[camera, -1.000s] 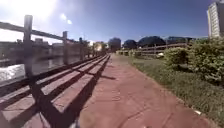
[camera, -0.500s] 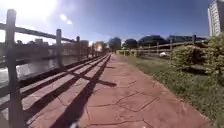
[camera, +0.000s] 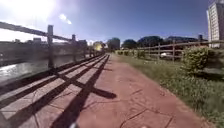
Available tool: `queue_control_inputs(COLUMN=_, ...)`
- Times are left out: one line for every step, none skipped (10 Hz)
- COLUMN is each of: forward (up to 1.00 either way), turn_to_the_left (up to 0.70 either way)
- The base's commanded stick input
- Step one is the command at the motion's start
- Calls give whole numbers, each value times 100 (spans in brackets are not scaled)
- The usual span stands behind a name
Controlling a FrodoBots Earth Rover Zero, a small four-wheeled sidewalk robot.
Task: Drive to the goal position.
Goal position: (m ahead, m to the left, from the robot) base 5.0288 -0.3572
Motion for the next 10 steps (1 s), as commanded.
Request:
queue_control_inputs(forward=85, turn_to_the_left=0)
queue_control_inputs(forward=85, turn_to_the_left=0)
queue_control_inputs(forward=85, turn_to_the_left=0)
queue_control_inputs(forward=85, turn_to_the_left=0)
queue_control_inputs(forward=85, turn_to_the_left=0)
queue_control_inputs(forward=85, turn_to_the_left=0)
queue_control_inputs(forward=85, turn_to_the_left=0)
queue_control_inputs(forward=85, turn_to_the_left=0)
queue_control_inputs(forward=85, turn_to_the_left=0)
queue_control_inputs(forward=85, turn_to_the_left=0)
